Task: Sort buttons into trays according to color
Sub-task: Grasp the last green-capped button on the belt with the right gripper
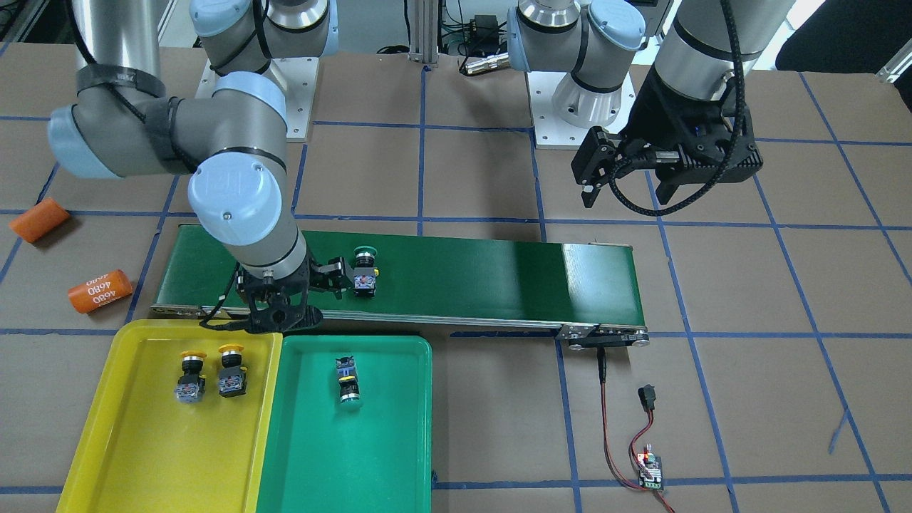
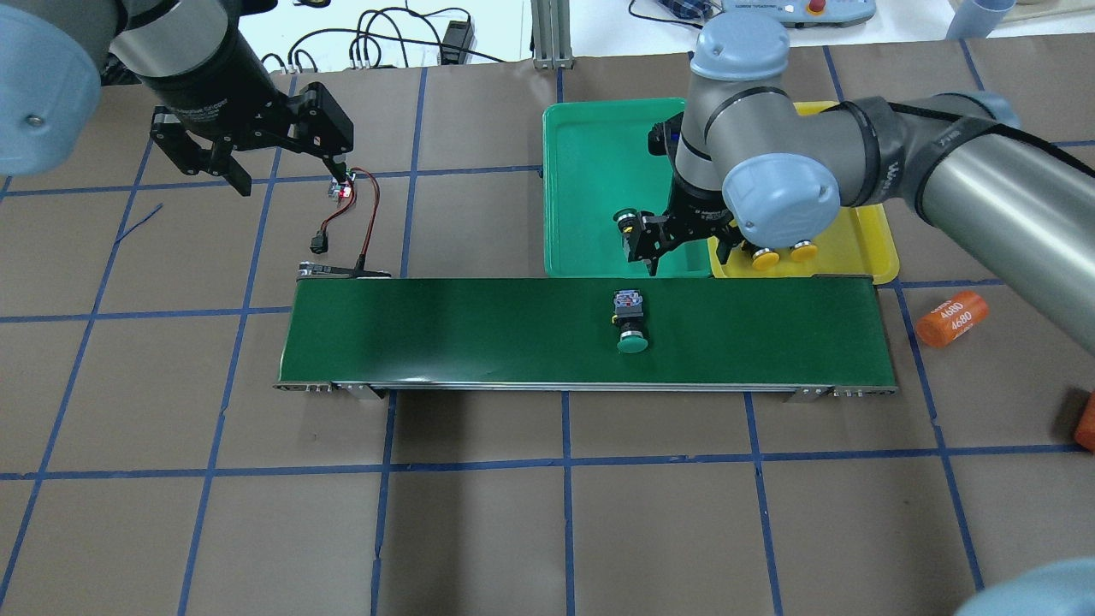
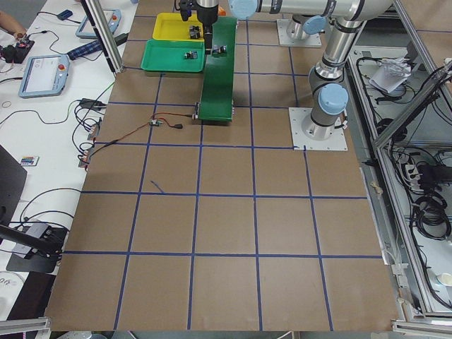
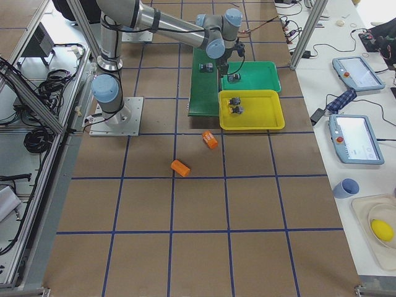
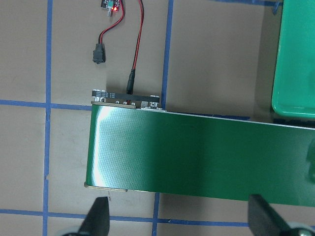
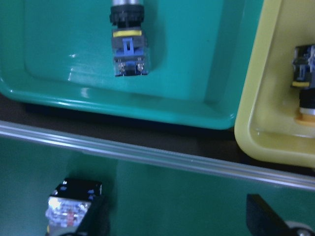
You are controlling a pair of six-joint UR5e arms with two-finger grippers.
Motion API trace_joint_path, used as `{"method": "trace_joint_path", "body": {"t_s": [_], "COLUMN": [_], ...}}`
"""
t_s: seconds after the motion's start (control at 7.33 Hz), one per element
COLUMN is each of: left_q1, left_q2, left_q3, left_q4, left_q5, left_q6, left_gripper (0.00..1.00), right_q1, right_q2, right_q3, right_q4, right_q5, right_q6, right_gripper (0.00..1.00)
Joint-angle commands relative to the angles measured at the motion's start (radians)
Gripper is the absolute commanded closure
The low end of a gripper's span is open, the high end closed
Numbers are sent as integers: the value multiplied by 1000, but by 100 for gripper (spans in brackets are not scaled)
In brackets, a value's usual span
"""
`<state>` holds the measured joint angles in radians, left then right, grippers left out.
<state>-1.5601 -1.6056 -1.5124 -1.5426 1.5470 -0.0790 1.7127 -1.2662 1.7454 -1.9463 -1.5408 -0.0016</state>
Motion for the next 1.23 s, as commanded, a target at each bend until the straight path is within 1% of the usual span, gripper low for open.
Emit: {"method": "trace_joint_path", "body": {"t_s": [0.0,0.27,0.41,0.55,0.68,0.95,1.09], "left_q1": [0,0,2,2,2,2,2], "left_q2": [4,3,12,13,16,19,21], "left_q3": [0,1,1,3,0,0,1], "left_q4": [2,4,4,4,2,4,2], "left_q5": [-1,-4,-5,-5,-2,-5,-7], "left_q6": [-1,-1,-1,-1,-1,-1,-1], "left_gripper": [0,0,0,0,0,0,0], "right_q1": [80,91,91,91,87,58,3], "right_q2": [-27,-22,-15,-9,-9,-7,13], "right_q3": [112,118,117,115,112,94,39], "right_q4": [-121,-123,-125,-128,-126,-128,-125], "right_q5": [4,4,4,-2,-11,-10,-6], "right_q6": [87,89,87,86,78,51,17], "right_gripper": [0,0,27,75,99,100,100]}}
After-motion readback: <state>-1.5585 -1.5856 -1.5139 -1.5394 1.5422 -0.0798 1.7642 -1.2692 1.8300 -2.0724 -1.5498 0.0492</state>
